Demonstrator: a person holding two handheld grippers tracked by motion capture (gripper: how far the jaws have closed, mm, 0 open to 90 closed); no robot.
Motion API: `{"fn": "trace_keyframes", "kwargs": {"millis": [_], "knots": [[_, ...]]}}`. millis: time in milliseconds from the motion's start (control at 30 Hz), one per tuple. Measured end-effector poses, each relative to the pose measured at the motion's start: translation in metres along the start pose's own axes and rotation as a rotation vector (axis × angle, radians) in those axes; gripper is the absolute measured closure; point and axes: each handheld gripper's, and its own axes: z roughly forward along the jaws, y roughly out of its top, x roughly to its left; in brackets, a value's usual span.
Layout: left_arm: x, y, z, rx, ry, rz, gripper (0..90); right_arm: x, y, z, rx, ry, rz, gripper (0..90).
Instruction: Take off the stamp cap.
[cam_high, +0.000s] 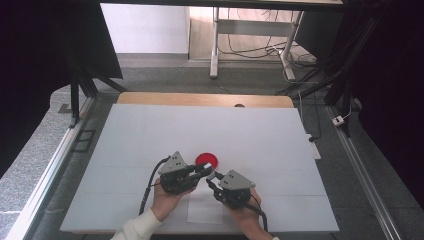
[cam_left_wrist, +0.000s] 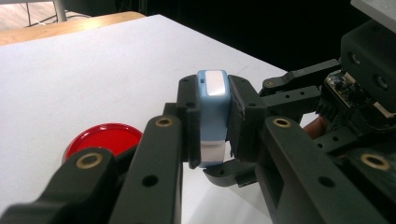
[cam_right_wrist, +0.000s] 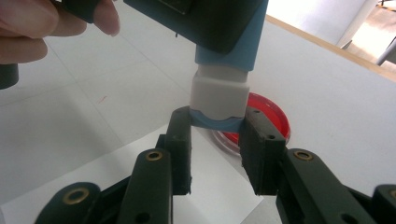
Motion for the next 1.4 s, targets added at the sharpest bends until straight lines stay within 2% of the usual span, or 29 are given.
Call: {"fn": "trace_keyframes", "kwargs": {"millis": [67, 133, 167, 200, 267, 333, 467, 667, 767, 1233, 1400], "knots": [[0.000, 0.000, 0.000, 0.004, -0.002, 0.001, 76.1, 0.000, 0.000, 0.000, 0.004, 0.001, -0.005, 65.2], [0.000, 0.000, 0.000, 0.003, -0.001, 0.000, 76.1, -0.002, 0.001, 0.000, 0.015, 0.009, -0.032, 65.2], [0.000, 0.001, -0.002, -0.024, 0.021, 0.006, 76.1, -0.002, 0.002, 0.002, 0.063, 0.008, -0.078, 65.3], [0.001, 0.004, -0.008, -0.051, 0.049, 0.018, 76.1, -0.002, -0.002, 0.005, 0.094, 0.011, -0.091, 65.3], [0.008, 0.012, -0.022, -0.095, 0.062, 0.002, 76.1, -0.006, -0.005, 0.005, 0.088, 0.016, -0.056, 65.3], [0.015, 0.013, -0.030, -0.107, 0.052, -0.022, 76.1, -0.009, -0.001, 0.001, 0.068, 0.011, -0.050, 65.2], [0.019, 0.010, -0.028, -0.080, 0.028, -0.040, 76.0, -0.014, -0.001, 0.000, 0.043, 0.024, -0.027, 65.1], [0.016, 0.008, -0.022, -0.058, 0.013, -0.025, 75.9, -0.016, -0.002, -0.001, 0.029, 0.033, -0.007, 65.1], [0.019, 0.007, -0.021, -0.045, -0.004, -0.038, 75.9, -0.020, -0.004, -0.003, 0.020, 0.034, 0.000, 65.0], [0.018, 0.003, -0.016, -0.010, -0.005, -0.026, 75.8, -0.025, -0.006, -0.007, 0.026, 0.021, 0.017, 64.9], [0.019, 0.003, -0.016, -0.005, -0.007, -0.027, 75.8, -0.035, -0.013, -0.015, 0.028, 0.002, 0.037, 64.9]]}}
